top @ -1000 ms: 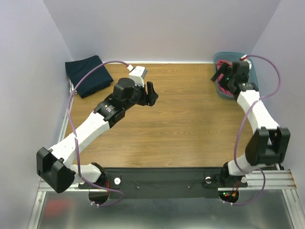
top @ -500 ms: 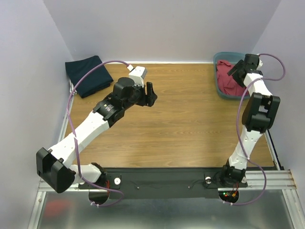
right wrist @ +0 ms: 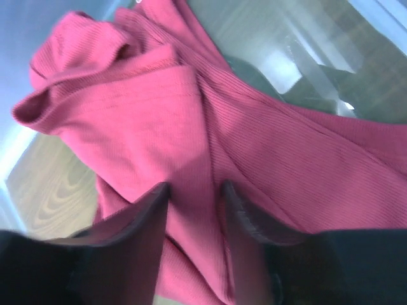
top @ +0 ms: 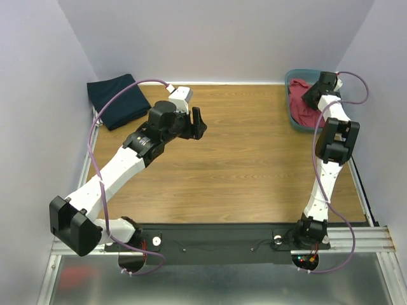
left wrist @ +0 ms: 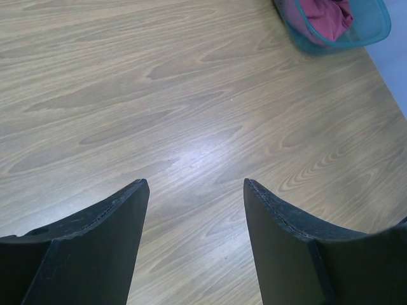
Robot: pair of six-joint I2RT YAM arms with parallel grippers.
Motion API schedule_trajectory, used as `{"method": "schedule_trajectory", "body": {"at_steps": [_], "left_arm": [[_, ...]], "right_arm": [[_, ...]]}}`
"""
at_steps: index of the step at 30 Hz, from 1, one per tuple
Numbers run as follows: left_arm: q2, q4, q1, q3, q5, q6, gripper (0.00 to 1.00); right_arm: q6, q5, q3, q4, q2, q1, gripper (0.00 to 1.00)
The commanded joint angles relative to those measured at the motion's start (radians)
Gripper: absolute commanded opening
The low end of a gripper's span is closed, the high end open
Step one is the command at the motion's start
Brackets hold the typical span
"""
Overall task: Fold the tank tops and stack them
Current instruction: Grab the tank top from the pile, then move the tank top to the center of the board
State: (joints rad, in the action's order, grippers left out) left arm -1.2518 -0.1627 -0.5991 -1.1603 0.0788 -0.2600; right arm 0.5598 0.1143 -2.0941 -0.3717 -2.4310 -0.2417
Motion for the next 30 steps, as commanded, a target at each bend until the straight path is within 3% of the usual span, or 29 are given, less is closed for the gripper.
{"method": "schedule_trajectory", "body": {"at_steps": [1,3,10,25,30], "left_arm": [[0.003,0.032,0.012,-0.032,0.022,-0.001,0.72],[0.003,0.035,0.013,-0.030,0.018,-0.004,0.72],[0.009,0.037,0.022,-0.030,0.015,-0.007,0.72],[0.031,0.054,0.047,-0.022,-0.005,-0.015,0.72],[0.051,0.066,0.071,-0.015,-0.042,-0.033,0.71]], "right_arm": [[0.017,-0.025,-0.046,0.027,-0.017,0.001,0.40],[0.020,-0.015,-0.047,0.028,0.007,-0.001,0.24],[0.008,-0.005,-0.079,0.028,0.102,-0.001,0.00],[-0.018,-0.042,-0.109,0.031,0.447,-0.001,0.00],[-0.009,-0.258,-0.113,0.036,0.590,0.024,0.00]]}}
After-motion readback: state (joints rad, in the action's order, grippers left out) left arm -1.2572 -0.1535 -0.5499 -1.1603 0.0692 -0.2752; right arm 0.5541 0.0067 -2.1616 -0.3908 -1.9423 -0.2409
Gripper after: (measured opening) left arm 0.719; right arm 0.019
